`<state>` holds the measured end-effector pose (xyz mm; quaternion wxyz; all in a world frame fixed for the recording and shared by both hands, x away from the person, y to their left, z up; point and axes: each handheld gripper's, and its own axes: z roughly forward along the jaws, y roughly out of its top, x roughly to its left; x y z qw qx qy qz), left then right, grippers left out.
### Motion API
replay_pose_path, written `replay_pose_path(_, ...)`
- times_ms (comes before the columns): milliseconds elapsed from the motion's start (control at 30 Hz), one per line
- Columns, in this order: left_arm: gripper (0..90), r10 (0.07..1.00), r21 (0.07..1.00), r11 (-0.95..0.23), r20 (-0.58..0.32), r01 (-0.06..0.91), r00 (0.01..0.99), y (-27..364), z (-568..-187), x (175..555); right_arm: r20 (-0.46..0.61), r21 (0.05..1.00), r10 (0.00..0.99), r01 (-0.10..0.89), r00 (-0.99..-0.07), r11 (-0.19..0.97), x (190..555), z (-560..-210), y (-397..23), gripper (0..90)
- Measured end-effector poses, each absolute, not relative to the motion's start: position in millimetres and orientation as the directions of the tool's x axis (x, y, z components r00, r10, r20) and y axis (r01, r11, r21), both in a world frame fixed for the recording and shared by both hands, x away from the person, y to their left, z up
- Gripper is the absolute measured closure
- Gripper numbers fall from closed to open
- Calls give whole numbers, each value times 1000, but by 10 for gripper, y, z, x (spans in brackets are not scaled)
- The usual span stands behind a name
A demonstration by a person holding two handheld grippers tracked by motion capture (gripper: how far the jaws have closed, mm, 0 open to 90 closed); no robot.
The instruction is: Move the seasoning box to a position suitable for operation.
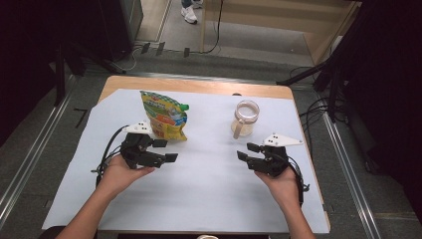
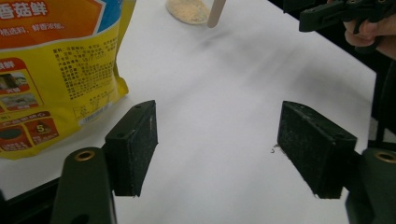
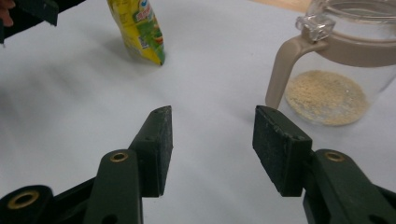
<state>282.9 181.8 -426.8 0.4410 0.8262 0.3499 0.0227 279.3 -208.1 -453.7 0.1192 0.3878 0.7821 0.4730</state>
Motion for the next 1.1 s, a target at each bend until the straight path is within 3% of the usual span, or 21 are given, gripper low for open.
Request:
replay_pose_path(167, 385, 612, 732, -435, -187, 524, 769, 1788, -4286, 2788, 161, 830, 705, 482, -691, 282, 2773, -4554, -2038, 498)
replay_pose_path(267, 401, 624, 740, -407, -203, 536, 754, 1785, -4285, 2766, 169, 832, 696, 479, -698, 278, 2783, -4558, -2048, 512)
replay_pose_path(800, 368, 636, 725, -437, -169, 532, 753, 1811, -4353, 2798, 171, 838, 709, 479, -685, 261, 2771, -4542, -2146, 504)
replay_pose_path(1100, 387, 624, 719, -422, -212, 552, 752, 1799, -4334, 2802, 134, 850, 736, 458, -664, 259, 2850, -4405, -2218, 470)
